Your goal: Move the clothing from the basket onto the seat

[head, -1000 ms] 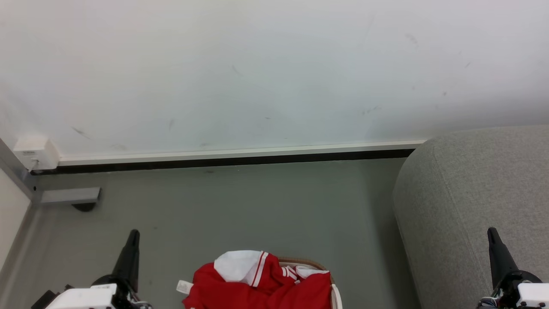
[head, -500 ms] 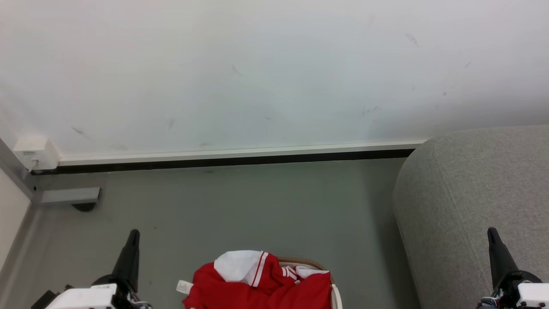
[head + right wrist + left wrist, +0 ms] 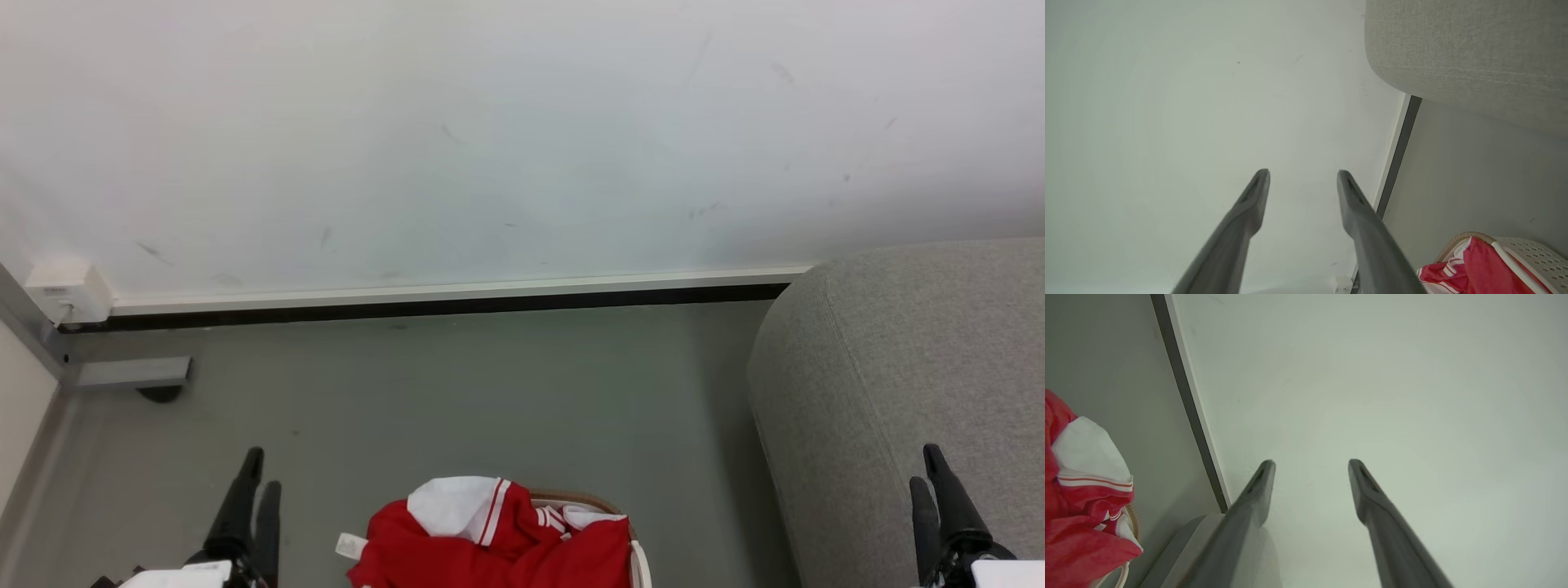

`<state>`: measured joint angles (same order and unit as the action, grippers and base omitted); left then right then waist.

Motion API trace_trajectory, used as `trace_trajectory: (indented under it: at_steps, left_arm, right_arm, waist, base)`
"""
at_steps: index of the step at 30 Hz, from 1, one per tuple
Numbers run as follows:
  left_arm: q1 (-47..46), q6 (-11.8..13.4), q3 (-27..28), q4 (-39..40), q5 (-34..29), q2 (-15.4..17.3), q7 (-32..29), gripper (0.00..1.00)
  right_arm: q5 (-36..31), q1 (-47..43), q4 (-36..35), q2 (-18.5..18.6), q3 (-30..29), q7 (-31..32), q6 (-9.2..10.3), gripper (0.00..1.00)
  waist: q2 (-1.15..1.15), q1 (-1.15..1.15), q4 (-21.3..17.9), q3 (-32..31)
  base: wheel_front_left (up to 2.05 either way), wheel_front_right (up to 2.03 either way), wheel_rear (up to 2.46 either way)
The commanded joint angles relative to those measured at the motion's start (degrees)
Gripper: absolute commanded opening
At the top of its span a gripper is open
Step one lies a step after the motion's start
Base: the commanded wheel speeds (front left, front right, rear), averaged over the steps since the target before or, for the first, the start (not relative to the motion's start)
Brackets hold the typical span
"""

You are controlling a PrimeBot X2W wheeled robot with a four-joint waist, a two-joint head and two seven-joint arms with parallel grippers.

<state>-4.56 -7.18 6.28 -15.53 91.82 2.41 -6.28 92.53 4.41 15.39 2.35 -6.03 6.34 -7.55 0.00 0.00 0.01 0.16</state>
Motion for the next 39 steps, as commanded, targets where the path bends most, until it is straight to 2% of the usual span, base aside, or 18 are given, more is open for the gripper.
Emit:
trace_trajectory:
  at_steps: [1,9,14,28,39]
  left_arm:
    - [-0.7,-0.1,-0.5,1.1,-0.4,0.3,0.8,1.00]
    - [0.1,-0.1,-1.5,2.1,-3.2,0.3,3.1,1.00]
    - [0.6,-0.1,-1.8,2.9,-7.2,0.3,4.4,1.00]
    - [2.2,-0.2,-2.2,5.8,-24.2,0.4,7.8,1.00]
    - [3.3,-0.2,-3.4,7.6,-36.8,0.4,9.9,1.00]
  right_arm:
    - [-0.5,0.7,-1.1,0.4,0.7,-0.8,0.00,1.00]
    - [-4.9,0.1,-2.1,0.5,2.5,-3.2,0.01,1.00]
    - [-11.0,-0.2,-3.2,0.6,3.8,-4.5,0.02,1.00]
    - [-33.5,-1.3,-5.7,1.0,6.5,-7.8,0.03,1.00]
    - [-45.6,-2.2,-6.2,1.2,6.9,-9.9,0.04,1.00]
  waist:
    - [0.00,0.00,0.0,0.0]
    - [0.00,0.00,0.2,0.1]
    - [0.00,0.00,0.3,0.0]
    - [0.00,0.00,0.8,-0.1]
    - [0.00,0.00,1.1,-0.2]
  base:
    - [0.00,0.00,0.00]
    - [0.00,0.00,0.00]
    - [0.00,0.00,0.00]
    - [0.00,0.00,0.00]
    - [0.00,0.00,0.00]
